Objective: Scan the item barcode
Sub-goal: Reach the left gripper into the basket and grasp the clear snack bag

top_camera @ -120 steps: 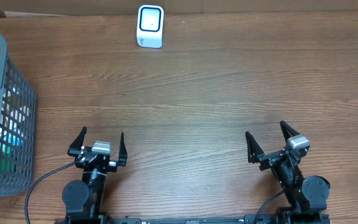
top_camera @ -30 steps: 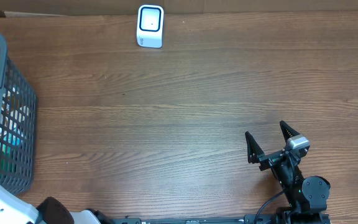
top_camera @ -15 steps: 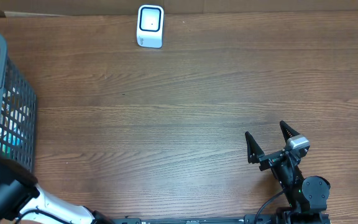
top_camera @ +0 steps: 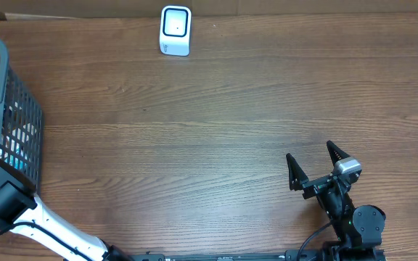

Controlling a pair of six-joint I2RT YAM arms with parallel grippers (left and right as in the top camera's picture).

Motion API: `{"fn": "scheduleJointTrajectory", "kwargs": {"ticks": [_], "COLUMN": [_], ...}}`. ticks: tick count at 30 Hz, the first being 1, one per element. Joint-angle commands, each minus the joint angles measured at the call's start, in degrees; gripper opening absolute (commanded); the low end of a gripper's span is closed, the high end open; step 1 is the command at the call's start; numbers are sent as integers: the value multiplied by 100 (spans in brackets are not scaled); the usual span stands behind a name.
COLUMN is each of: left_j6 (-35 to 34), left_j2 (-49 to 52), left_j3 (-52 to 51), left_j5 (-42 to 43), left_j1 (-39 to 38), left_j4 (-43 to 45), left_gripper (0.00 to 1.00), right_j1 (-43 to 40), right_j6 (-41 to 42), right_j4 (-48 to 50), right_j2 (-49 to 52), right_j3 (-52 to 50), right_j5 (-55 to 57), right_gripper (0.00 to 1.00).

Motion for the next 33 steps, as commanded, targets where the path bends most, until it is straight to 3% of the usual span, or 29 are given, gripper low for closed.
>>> {"fn": "scheduleJointTrajectory", "kwargs": {"ticks": [1, 6, 8, 12, 13, 20, 27, 33], "left_j6": [160, 155, 153, 153, 151, 122, -208, -472], "left_j2": [256, 551, 605, 605, 605, 603, 595, 518], "left_j3": [-20, -20, -20, -17, -20, 190, 1152, 2599], "left_j5": [31, -22, -61, -94, -94, -96, -142, -140], "left_j1": [-15, -15, -15, -15, -15, -13, -13, -13], "left_j4": [0, -168, -234, -286, -328, -658, -1344, -2179], "left_gripper": [100, 95, 86, 62, 50, 4, 4, 4], "right_j1": [-11, -9, -11, -11, -11, -9, -11, -11], "right_j6": [22, 24, 24, 24, 24, 24, 24, 24], "right_j4": [37, 37, 37, 37, 37, 35, 37, 37], "right_j2": [-42, -42, -42, -42, -42, -42, -42, -42], "right_j3": [-61, -61, -61, -61, -61, -61, -61, -61], "right_j5": [-9, -9, -9, -9, -7, -7, -7, -9], "right_gripper": [100, 100, 100, 100, 100, 100, 100, 100]}}
